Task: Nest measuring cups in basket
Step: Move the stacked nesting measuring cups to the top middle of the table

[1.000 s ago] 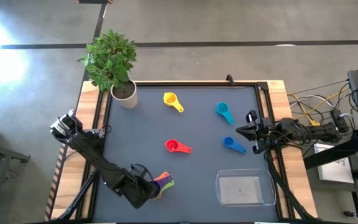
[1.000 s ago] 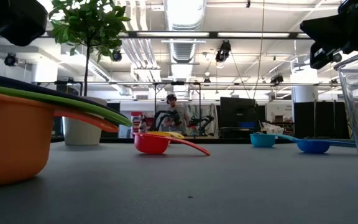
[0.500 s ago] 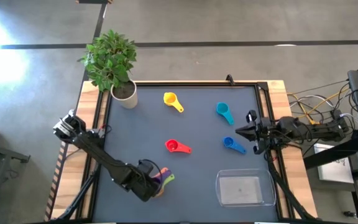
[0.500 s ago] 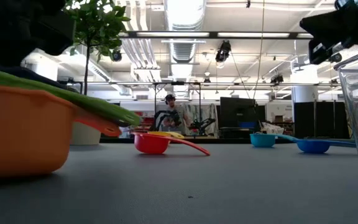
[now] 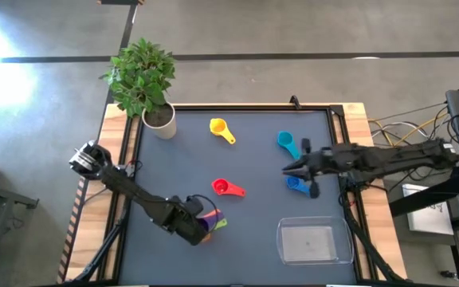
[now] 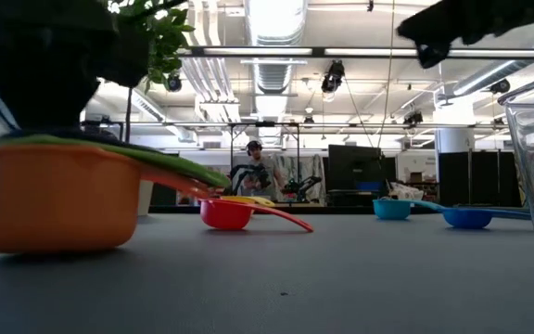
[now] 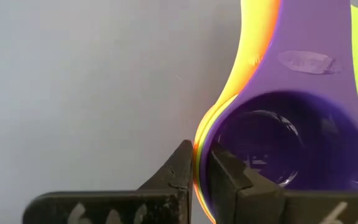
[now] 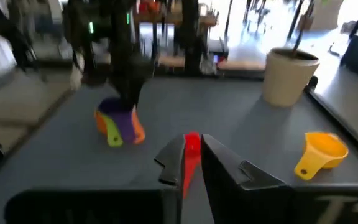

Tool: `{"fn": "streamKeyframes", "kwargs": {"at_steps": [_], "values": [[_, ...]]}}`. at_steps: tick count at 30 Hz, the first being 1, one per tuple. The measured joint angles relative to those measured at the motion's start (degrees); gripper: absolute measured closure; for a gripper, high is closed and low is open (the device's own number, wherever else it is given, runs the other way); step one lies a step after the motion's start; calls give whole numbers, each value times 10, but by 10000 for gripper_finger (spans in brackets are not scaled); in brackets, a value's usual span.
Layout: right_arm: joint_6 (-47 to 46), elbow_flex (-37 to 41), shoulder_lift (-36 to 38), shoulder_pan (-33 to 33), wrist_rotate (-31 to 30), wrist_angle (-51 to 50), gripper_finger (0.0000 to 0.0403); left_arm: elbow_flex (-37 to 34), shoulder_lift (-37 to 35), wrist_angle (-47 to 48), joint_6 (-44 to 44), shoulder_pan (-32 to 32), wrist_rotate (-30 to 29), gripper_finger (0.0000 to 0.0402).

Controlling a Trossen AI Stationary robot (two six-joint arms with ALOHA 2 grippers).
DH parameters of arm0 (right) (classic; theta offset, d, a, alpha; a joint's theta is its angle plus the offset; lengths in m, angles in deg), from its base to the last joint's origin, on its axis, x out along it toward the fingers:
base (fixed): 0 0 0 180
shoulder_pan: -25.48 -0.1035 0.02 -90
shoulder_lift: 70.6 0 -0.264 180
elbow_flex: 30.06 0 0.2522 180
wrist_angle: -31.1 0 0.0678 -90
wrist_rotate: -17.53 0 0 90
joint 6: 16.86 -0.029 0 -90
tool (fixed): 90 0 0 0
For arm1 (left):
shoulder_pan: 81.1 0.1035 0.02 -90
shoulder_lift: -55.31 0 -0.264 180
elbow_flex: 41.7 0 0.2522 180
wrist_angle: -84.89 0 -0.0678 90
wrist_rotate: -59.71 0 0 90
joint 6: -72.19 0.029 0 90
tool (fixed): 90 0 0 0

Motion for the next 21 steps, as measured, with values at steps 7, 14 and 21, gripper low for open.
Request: {"fn": "streamKeyframes", "kwargs": {"at_steps": [7, 14, 21], "values": [[27, -76, -122, 0, 16, 12, 303, -1, -1, 18, 156, 32, -13, 394], [29, -118, -212, 0, 45, -3, 268, -3, -8, 21, 203, 41, -9, 391], [36, -147, -273, -2, 46, -5, 248, -6, -18, 25, 194, 43, -31, 298]]}}
